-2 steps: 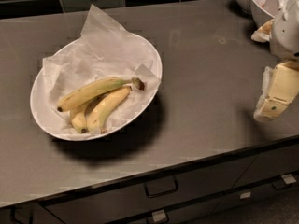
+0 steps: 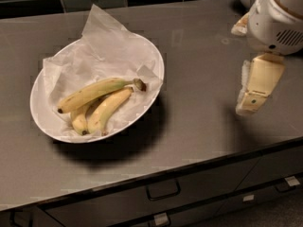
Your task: Pick banana from white bowl
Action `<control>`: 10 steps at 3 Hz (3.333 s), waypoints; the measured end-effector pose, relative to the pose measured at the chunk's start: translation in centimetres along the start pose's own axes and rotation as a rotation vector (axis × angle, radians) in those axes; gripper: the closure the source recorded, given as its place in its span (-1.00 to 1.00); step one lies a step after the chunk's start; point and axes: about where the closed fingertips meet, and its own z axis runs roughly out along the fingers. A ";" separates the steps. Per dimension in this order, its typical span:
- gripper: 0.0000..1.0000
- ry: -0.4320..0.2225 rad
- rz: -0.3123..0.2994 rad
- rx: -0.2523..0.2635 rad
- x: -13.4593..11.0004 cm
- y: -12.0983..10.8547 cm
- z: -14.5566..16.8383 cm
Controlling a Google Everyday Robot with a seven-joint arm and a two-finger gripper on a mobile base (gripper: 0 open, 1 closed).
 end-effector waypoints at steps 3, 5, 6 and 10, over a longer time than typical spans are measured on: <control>-1.00 -0.038 -0.204 0.005 -9.7 -1.3 0.4; -1.00 -0.046 -0.292 0.036 -14.3 -1.7 0.4; -1.00 -0.042 -0.367 0.028 -17.7 -2.1 0.9; -1.00 -0.093 -0.490 -0.046 -23.1 -2.1 4.0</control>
Offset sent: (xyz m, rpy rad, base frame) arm 0.0341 0.1410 0.0274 -0.0424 -0.0367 0.3243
